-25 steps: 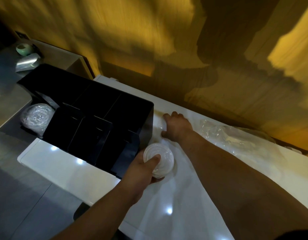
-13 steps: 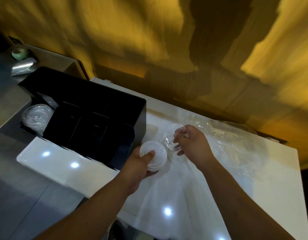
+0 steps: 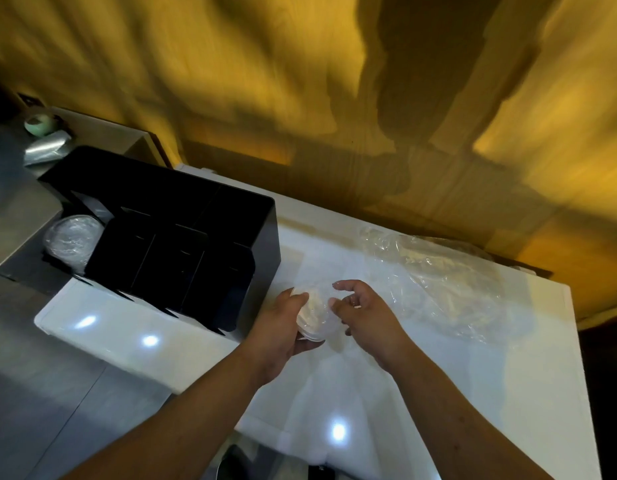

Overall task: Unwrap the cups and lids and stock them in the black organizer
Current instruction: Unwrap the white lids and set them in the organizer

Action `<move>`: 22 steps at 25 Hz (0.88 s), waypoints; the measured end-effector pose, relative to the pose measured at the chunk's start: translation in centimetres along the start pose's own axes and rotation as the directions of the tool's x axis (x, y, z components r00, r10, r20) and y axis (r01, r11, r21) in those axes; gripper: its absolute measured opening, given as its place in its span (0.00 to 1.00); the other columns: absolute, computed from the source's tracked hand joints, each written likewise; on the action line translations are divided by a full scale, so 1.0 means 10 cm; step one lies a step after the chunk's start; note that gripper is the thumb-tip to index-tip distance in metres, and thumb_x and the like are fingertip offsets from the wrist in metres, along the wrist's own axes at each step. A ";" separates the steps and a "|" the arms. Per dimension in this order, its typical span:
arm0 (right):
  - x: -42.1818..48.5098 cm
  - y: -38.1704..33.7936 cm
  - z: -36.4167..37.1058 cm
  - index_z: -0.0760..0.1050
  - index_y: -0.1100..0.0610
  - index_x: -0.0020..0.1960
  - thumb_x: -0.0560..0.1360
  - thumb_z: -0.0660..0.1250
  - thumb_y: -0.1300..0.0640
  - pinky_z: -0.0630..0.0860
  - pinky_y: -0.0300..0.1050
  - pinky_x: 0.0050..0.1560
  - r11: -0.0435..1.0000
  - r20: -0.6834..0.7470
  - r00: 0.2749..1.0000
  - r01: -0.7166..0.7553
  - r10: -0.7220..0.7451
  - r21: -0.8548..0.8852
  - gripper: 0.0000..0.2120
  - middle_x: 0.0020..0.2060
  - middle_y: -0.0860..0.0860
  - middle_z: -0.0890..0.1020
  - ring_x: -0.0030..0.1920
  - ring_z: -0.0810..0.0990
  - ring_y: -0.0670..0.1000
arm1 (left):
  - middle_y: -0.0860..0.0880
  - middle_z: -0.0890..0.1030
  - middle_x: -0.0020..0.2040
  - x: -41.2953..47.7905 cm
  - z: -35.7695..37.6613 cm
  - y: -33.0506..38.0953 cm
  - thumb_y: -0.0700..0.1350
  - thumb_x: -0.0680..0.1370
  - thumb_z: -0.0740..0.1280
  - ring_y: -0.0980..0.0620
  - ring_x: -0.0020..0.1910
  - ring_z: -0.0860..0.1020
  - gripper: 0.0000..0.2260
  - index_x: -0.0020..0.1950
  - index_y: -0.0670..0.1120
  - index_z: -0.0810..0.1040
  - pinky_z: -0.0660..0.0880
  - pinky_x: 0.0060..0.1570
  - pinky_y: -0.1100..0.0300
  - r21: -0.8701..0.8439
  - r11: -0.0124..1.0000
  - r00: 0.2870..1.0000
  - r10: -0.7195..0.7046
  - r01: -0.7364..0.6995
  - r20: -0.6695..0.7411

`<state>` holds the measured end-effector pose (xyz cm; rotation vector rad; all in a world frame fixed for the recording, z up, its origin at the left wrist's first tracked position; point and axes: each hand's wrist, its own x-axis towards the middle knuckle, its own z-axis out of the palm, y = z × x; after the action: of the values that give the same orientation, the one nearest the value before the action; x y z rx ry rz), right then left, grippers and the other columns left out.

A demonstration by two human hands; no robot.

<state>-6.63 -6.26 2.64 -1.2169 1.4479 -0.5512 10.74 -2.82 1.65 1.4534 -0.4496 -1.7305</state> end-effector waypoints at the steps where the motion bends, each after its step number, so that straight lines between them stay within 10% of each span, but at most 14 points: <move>1: 0.00 0.01 0.03 0.75 0.42 0.67 0.81 0.70 0.48 0.83 0.49 0.56 1.000 0.008 1.000 0.005 -0.005 0.001 0.15 0.57 0.51 0.81 0.53 0.82 0.53 | 0.44 0.85 0.62 -0.02 0.02 0.00 0.55 0.85 0.64 0.40 0.59 0.84 0.13 0.66 0.53 0.80 0.84 0.55 0.43 0.020 1.000 1.000 0.006 -0.006 0.000; 8: -0.02 0.03 0.32 0.60 0.38 0.76 0.81 0.62 0.35 0.77 0.44 0.63 1.000 0.071 0.997 0.008 -0.008 -0.001 0.26 0.70 0.45 0.71 0.62 0.76 0.49 | 0.41 0.81 0.65 -0.19 0.15 0.04 0.52 0.83 0.67 0.39 0.59 0.84 0.17 0.71 0.51 0.75 0.85 0.46 0.49 -0.024 1.000 0.999 0.015 -0.015 -0.029; 14: -0.05 -0.06 0.23 0.71 0.43 0.70 0.77 0.75 0.50 0.86 0.53 0.55 0.943 0.230 0.973 -0.048 -0.031 0.329 0.24 0.64 0.52 0.80 0.59 0.83 0.56 | 0.41 0.80 0.68 -0.28 -0.05 0.12 0.43 0.81 0.70 0.36 0.63 0.82 0.19 0.71 0.52 0.76 0.81 0.60 0.36 -0.042 0.993 0.993 0.112 -0.111 0.024; 22: -0.25 -0.20 0.65 0.70 0.41 0.71 0.76 0.73 0.58 0.86 0.53 0.54 0.879 0.191 0.979 -0.033 -0.067 0.476 0.27 0.63 0.51 0.80 0.60 0.82 0.57 | 0.43 0.89 0.51 -0.37 -0.23 0.16 0.68 0.81 0.60 0.42 0.49 0.88 0.25 0.59 0.50 0.85 0.86 0.47 0.42 -0.064 0.994 0.972 0.071 -0.088 -0.226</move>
<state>-0.22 -2.89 3.67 -0.8601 1.0442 -0.7252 13.51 -0.41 4.55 1.5342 -0.3157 -1.4848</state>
